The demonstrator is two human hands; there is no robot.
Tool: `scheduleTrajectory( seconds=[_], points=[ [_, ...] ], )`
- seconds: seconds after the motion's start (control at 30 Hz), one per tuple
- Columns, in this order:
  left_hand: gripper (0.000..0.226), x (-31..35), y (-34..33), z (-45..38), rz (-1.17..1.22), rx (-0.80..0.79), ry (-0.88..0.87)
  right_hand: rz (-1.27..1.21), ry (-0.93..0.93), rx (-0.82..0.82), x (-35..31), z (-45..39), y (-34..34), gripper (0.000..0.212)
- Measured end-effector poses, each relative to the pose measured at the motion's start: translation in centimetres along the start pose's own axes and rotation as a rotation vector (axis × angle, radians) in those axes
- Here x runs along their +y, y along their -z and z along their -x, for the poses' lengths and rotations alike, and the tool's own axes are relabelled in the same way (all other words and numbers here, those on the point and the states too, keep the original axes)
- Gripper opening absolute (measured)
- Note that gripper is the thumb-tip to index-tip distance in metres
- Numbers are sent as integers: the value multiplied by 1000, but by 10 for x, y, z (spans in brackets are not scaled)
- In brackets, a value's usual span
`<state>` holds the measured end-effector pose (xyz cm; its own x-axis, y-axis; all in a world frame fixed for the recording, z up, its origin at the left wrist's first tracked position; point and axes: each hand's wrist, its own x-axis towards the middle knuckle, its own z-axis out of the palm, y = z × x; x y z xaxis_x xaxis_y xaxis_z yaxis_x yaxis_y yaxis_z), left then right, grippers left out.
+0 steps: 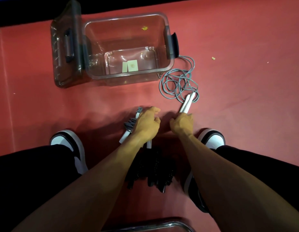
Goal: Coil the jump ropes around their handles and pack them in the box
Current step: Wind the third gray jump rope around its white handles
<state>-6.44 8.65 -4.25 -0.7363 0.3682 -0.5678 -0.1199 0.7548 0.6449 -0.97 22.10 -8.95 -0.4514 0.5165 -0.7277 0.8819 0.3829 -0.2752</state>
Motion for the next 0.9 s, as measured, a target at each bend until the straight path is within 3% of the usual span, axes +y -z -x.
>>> scheduleTrajectory(
  seconds=[0.13,0.3,0.47,0.73,0.9],
  points=[
    [36,0,-4,0,32,-37,12,38,-18,-78,3,13,-22,43],
    [32,-4,-7,-1,46,-59,53,-1,105,115,2,14,-24,30],
    [32,-4,-7,-2,66,-44,74,-46,176,167,-5,11,-21,32],
    [29,-5,-5,0,68,-40,60,141,104,-51,-4,4,-34,27],
    [27,-8,-4,1,69,-42,70,-1,60,-39,1,8,-29,22]
  ],
)
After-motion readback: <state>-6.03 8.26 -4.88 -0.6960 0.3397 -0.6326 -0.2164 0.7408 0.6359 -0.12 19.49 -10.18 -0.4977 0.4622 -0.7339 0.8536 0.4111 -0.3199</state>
